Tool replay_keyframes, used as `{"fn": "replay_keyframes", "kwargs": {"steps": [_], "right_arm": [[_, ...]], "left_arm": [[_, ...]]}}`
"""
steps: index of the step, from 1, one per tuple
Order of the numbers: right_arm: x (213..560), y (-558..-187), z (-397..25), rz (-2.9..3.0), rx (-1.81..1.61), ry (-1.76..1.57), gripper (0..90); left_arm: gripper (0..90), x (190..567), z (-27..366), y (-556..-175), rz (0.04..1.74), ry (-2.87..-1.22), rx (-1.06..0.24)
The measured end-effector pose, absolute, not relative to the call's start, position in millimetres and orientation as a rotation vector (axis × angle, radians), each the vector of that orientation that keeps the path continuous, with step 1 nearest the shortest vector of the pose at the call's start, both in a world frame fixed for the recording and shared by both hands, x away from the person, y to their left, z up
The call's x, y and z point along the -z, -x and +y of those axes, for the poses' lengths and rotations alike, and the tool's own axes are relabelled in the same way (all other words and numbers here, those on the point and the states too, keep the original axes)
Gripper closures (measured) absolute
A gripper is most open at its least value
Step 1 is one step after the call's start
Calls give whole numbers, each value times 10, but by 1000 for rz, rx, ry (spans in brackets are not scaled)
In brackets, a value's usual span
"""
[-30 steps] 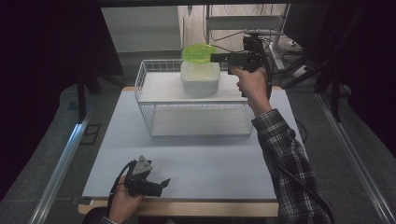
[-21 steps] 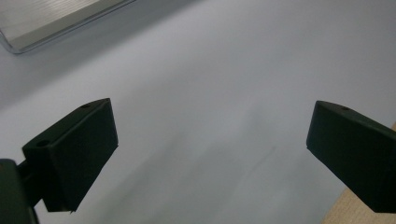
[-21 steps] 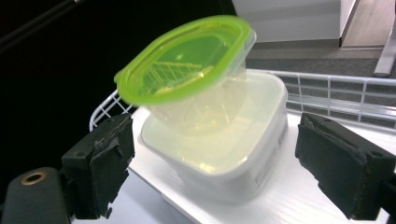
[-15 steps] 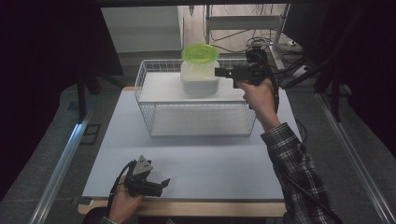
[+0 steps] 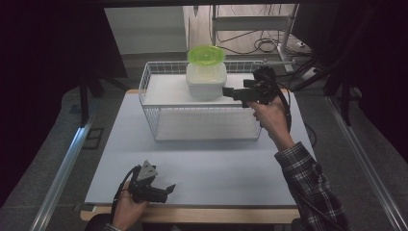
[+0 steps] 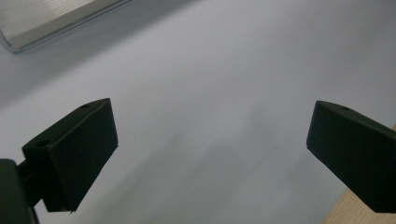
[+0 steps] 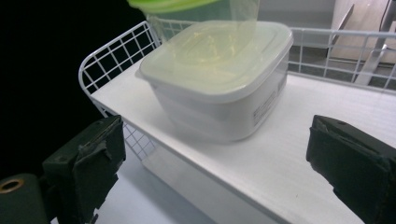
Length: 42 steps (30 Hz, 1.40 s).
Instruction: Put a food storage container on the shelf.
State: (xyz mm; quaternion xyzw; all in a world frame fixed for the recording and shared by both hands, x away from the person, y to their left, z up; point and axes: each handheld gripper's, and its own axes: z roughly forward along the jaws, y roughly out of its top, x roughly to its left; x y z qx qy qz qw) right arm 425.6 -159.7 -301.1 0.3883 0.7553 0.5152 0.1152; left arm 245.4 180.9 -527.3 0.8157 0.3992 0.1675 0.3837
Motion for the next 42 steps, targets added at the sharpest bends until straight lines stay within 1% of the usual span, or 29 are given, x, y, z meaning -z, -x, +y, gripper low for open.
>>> {"fn": "replay_keyframes", "kwargs": {"steps": [14,27,42], "right_arm": [[3235,-4065,-1701,2224,-1543,-1113,44],[3434,-3825,-1766,2227,-1497,-1032,42],[3805,-3557,-1919,2241,-1446,-1004,41]], "left_arm": [[17,5277,1803,-2453,1018,-2084,-426],[17,5271,1829,-2456,1026,-2059,-430],[15,5268,1828,-2451,1021,-2062,-434]]}}
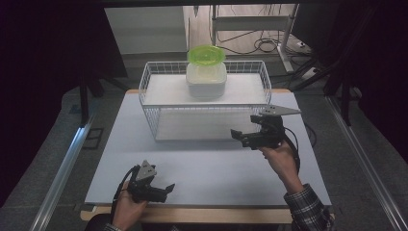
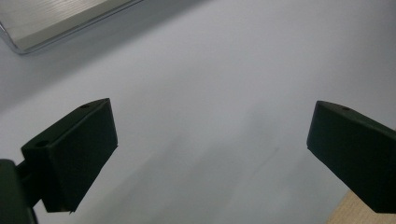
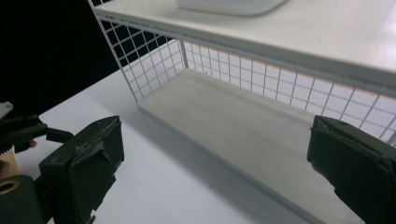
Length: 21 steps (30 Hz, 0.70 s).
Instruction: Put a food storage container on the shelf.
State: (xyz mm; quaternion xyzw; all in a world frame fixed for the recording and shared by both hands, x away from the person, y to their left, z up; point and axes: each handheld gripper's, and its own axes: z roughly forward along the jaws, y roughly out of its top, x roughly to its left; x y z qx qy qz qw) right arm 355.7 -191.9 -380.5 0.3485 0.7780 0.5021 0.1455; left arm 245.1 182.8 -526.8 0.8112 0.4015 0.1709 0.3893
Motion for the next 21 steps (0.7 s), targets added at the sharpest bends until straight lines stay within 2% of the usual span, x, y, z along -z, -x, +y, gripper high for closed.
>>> {"fn": "replay_keyframes", "kwargs": {"steps": [21], "right_arm": [[4253,-3291,-2040,2273,-1370,-1001,13]], "left_arm": [[22,5229,1779,-2406,958,-2079,-417]]}}
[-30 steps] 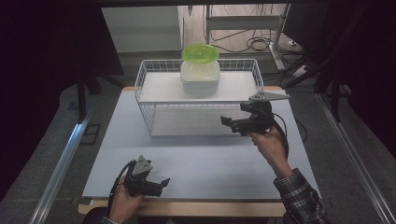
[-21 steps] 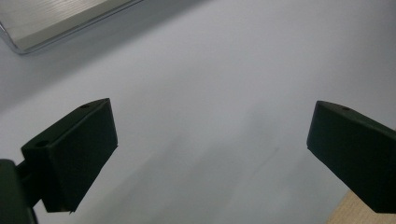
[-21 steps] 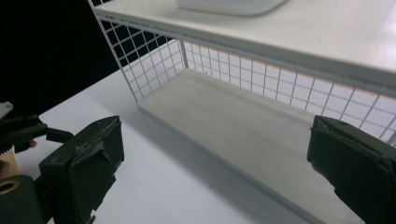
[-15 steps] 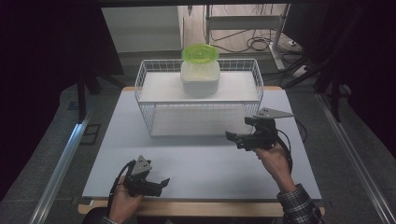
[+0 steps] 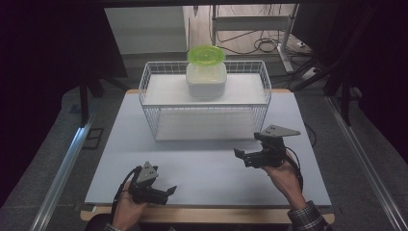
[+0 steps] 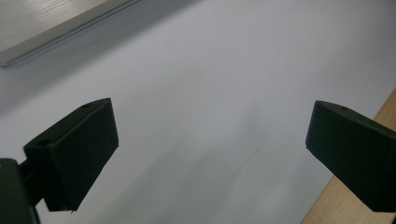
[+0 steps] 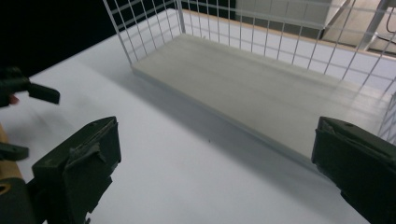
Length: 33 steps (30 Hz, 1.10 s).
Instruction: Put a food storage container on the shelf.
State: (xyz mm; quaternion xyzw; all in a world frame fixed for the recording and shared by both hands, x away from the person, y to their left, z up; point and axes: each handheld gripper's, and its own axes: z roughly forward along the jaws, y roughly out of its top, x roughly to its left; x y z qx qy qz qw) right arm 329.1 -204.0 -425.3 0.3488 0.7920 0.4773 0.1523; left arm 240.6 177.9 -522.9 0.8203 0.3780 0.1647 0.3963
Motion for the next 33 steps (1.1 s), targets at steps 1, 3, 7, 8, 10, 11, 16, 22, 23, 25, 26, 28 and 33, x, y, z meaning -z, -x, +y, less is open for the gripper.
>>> {"fn": "replay_keyframes", "kwargs": {"steps": [1,3,7,8,10,11,16,22,23,25,26,28,33], "right_arm": [[4281,-3274,-2038,2272,-1359,-1001,10],[4333,-3238,-2038,2274,-1337,-995,5],[4426,-3172,-2044,2271,-1315,-1002,0],[4447,-3157,-2050,2271,-1314,-1006,0],[4486,-3133,-2062,2272,-1311,-1014,0],[4513,-3115,-2071,2273,-1305,-1017,0],[4626,-3055,-2123,2279,-1285,-1035,0],[4803,-2989,-2173,2304,-1240,-1049,0],[4844,-2973,-2183,2311,-1233,-1054,0],[4901,-2956,-2198,2329,-1204,-1052,0],[4933,-2943,-2203,2335,-1186,-1055,0],[4998,-2926,-2218,2355,-1152,-1061,0],[5086,-2922,-2221,2397,-1125,-1084,0]], "left_arm": [[21,5226,1780,-2404,956,-2079,-417],[19,5222,1780,-2401,953,-2076,-414],[19,5216,1783,-2398,951,-2074,-407],[20,5215,1784,-2397,949,-2071,-401],[22,5213,1789,-2399,949,-2064,-390],[22,5213,1792,-2401,949,-2061,-386],[24,5224,1802,-2409,954,-2054,-395],[16,5241,1777,-2410,940,-2068,-429],[15,5242,1775,-2410,937,-2068,-429],[14,5246,1771,-2411,937,-2070,-432],[14,5249,1768,-2411,937,-2073,-437],[14,5254,1763,-2412,937,-2077,-440],[13,5264,1753,-2414,938,-2083,-443]]}}
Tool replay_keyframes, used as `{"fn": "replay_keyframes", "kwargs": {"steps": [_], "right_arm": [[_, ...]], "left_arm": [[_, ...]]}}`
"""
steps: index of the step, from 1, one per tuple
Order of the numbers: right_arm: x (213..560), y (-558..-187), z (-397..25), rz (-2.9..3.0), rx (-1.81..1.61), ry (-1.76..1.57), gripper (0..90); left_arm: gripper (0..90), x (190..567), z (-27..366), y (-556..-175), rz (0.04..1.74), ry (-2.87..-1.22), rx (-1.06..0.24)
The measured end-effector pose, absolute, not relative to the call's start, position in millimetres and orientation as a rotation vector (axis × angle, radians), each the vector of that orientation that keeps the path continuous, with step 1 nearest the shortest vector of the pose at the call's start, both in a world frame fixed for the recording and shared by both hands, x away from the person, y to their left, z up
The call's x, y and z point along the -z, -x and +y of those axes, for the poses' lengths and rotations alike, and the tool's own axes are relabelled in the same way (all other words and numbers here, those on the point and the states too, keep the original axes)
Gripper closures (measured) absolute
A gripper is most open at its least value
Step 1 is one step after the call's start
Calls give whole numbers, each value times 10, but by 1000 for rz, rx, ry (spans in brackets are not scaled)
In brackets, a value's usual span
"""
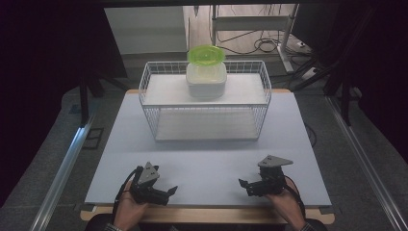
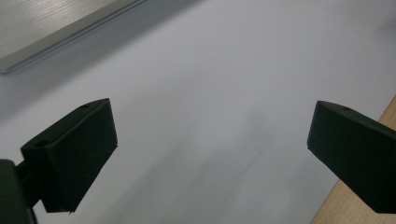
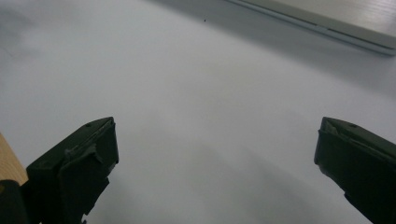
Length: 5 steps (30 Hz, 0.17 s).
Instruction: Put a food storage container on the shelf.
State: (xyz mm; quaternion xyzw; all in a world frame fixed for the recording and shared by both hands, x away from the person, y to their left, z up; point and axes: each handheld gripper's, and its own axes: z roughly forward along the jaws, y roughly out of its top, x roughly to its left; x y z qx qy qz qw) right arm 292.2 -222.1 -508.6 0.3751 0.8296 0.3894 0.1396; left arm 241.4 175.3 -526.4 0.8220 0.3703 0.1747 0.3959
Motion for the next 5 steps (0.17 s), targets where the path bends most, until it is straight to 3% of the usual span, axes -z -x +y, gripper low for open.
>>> {"fn": "replay_keyframes", "kwargs": {"steps": [5], "right_arm": [[5117,-2930,-2201,2415,-1095,-1084,0]], "left_arm": [[13,5263,1747,-2414,936,-2086,-445]]}}
